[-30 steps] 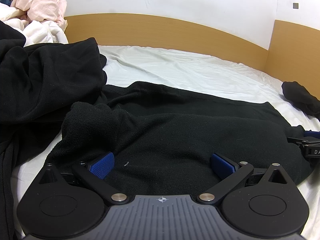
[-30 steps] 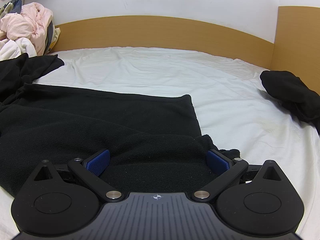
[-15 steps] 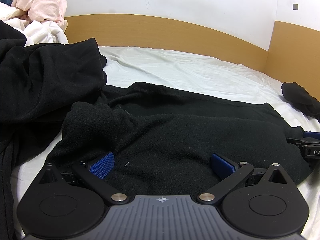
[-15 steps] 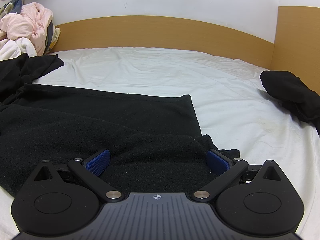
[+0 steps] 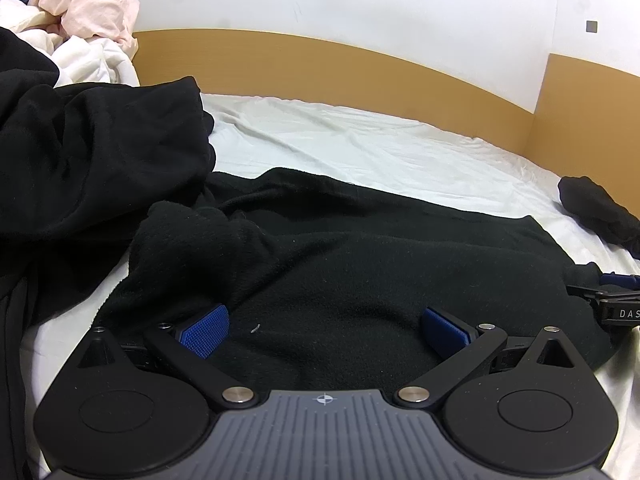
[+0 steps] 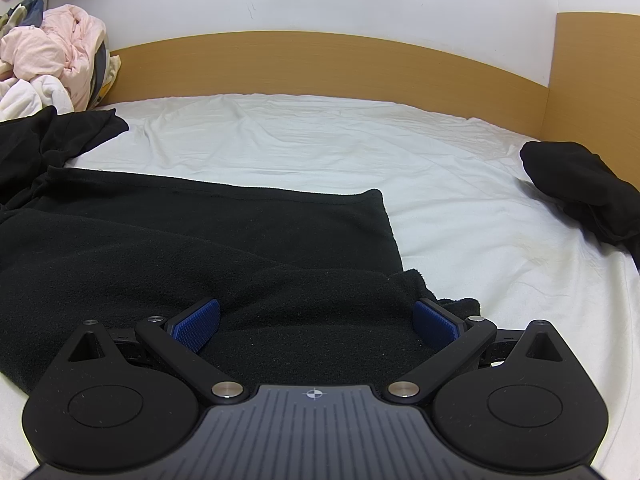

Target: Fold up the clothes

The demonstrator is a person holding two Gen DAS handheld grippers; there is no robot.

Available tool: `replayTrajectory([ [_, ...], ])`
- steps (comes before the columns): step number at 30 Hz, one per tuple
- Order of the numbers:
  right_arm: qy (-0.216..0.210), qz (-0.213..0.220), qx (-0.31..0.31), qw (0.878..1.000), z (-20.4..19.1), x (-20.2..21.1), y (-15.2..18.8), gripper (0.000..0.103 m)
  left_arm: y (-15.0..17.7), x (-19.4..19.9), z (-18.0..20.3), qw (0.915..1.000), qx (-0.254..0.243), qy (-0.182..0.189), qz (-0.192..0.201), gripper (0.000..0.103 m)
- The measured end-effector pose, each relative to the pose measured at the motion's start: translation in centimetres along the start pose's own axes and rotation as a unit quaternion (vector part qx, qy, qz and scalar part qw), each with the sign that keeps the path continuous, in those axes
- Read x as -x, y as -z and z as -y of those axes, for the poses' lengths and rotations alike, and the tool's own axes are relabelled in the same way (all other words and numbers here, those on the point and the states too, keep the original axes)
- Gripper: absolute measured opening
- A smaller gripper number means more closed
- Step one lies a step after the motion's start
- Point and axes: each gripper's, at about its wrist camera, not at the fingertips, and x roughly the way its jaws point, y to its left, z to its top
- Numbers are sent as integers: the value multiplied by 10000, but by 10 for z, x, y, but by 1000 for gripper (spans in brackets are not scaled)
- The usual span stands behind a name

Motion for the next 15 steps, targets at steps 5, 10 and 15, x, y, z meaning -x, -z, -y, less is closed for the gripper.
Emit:
replayTrajectory([
  [5,-6,4,3,10000,2,2,2,103,0,1,0,10000,10,10,2,103],
  [10,-7,4,4,10000,2,2,2,103,2,5,-1,10000,31,23,37,102],
  [15,-8,7,4,10000,2,2,2,103,4,10,-3,9999,101,72,74,102],
])
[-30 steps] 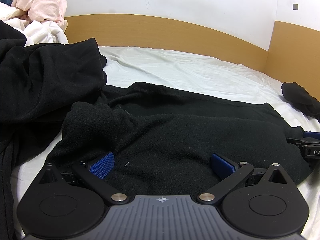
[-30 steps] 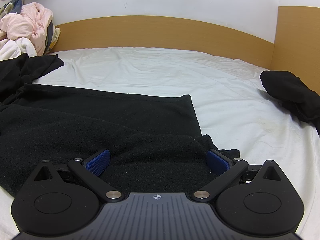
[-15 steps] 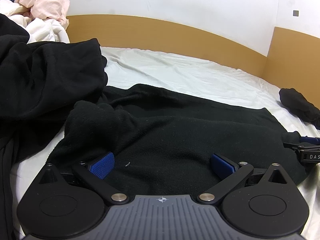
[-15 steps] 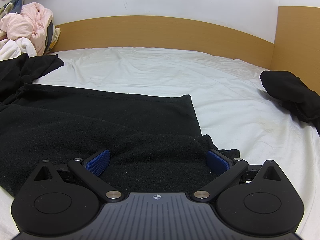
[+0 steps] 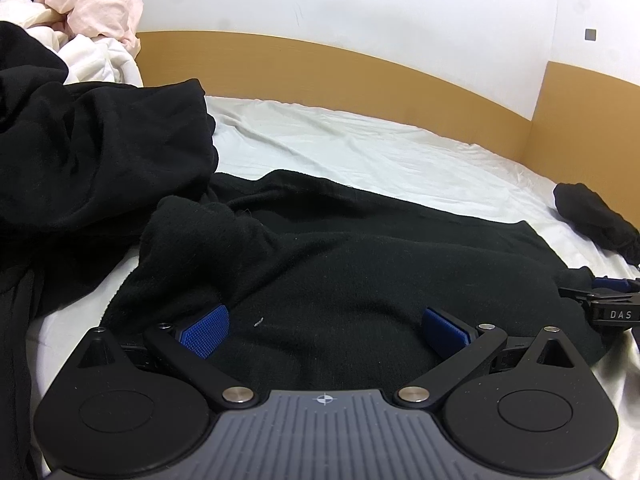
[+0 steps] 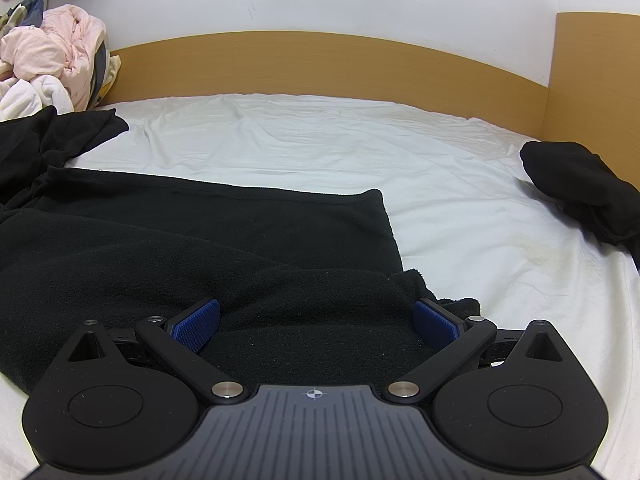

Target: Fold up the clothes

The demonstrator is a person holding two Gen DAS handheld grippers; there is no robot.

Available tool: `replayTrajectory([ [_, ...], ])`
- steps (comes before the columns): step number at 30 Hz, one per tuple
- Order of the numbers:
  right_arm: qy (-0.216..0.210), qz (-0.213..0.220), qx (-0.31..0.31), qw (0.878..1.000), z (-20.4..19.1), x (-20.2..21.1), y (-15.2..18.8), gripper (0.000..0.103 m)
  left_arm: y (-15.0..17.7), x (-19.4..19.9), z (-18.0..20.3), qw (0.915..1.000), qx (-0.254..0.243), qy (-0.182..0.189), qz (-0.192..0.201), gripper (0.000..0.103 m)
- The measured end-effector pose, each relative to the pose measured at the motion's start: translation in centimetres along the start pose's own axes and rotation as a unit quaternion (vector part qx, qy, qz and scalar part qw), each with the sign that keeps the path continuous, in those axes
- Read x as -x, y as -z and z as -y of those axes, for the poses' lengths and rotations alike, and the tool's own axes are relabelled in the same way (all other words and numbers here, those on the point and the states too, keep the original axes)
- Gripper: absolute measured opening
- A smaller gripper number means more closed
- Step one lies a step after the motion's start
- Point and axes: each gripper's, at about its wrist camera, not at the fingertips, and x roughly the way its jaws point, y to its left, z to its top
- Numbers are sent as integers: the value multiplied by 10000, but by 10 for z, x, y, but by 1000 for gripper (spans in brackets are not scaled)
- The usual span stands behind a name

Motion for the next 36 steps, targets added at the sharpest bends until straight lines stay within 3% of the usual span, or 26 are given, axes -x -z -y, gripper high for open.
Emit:
replayTrajectory([
  [11,18,12,22,10000,0,-1,-2,103,0,-3,8,9996,-211,-162,-82,103],
  [36,18,11,26,10000,1,0,-1,103,0,-3,8,9997,-185,-146,-71,103],
])
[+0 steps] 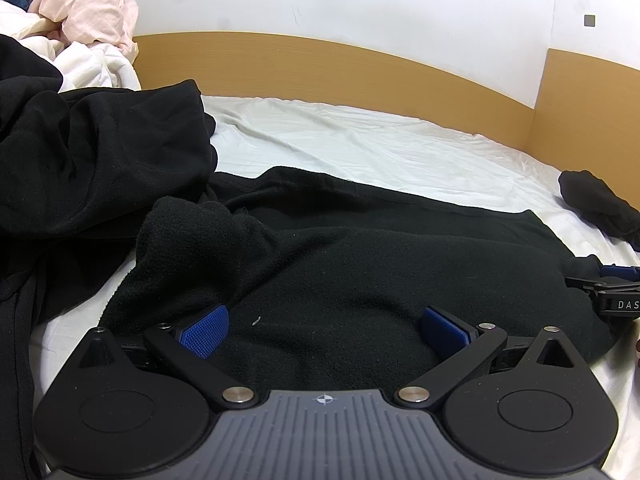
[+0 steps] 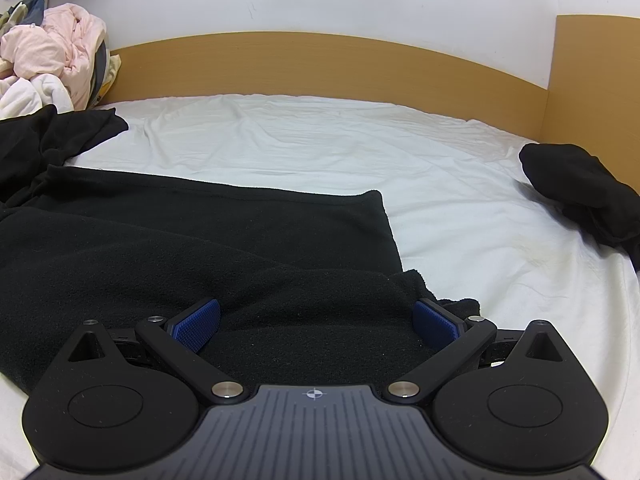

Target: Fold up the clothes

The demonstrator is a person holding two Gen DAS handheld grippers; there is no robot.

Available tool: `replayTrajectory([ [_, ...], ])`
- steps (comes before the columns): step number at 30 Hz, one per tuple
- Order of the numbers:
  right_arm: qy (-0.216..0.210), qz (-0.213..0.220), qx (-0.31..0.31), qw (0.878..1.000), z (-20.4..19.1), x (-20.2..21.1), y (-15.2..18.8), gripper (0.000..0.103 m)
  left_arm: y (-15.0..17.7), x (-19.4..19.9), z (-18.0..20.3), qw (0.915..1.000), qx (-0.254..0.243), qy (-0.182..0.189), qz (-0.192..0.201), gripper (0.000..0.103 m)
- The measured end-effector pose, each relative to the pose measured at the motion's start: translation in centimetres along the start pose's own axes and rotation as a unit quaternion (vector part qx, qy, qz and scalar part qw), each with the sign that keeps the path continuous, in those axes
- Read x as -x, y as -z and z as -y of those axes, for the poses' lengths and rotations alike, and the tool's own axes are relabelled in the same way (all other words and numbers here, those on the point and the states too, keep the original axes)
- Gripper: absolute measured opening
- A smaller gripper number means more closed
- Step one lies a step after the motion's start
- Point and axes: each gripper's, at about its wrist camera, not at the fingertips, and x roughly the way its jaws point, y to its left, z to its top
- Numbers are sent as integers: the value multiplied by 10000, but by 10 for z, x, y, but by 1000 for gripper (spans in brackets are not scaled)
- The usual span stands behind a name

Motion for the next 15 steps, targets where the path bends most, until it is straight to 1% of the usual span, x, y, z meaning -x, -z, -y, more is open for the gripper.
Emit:
replayTrajectory([
  [6,-9,-12,-10,10000,0,0,0,103,1,3,-6,9998,133,137,50,103],
  [9,-8,-10,-7,10000,0,0,0,103,1,2,-5,9998,117,124,39,103],
  [15,-11,-11,-10,10000,0,0,0,103,1,3,-9,9994,239,217,80,102],
])
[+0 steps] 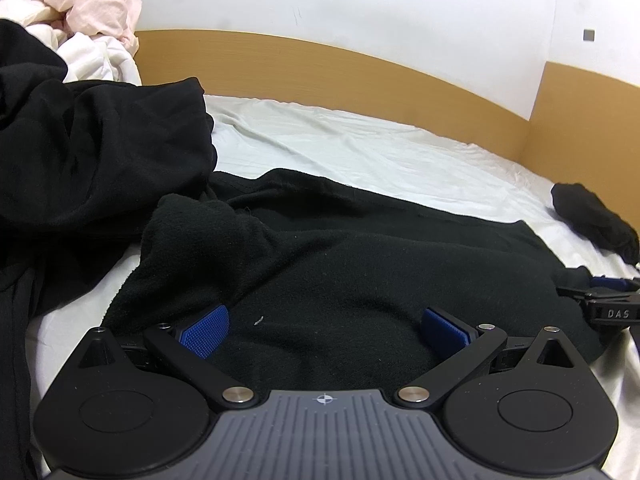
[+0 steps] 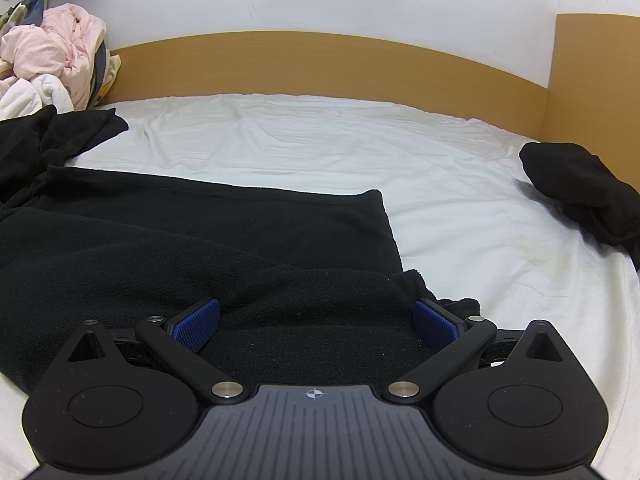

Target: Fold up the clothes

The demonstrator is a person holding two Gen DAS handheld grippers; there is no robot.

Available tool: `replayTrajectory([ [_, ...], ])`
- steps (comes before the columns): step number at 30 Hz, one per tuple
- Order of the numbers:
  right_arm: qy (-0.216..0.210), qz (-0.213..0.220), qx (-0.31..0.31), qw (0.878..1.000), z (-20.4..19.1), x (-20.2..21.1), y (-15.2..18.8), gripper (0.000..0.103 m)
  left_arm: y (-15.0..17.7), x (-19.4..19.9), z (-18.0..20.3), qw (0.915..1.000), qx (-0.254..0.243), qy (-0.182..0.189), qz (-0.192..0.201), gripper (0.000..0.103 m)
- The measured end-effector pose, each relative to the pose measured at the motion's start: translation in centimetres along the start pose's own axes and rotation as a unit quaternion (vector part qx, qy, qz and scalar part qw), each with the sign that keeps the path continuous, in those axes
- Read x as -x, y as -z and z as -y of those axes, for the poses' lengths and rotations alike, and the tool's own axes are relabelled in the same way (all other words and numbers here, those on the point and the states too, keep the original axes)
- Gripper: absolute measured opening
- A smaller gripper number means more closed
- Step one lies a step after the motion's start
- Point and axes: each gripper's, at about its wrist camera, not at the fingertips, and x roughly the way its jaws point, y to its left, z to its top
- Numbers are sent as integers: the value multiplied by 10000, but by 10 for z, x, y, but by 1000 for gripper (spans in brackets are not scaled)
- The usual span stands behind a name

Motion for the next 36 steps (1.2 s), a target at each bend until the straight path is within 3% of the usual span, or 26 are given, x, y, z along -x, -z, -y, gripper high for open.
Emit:
replayTrajectory([
  [15,3,-4,2,10000,-1,0,-2,103,0,4,-9,9994,283,185,116,103],
  [27,1,-2,2,10000,0,0,-2,103,0,2,-6,9997,202,122,78,102],
  [36,-1,-2,2,10000,0,0,-1,103,1,7,-38,9914,1016,739,359,102],
])
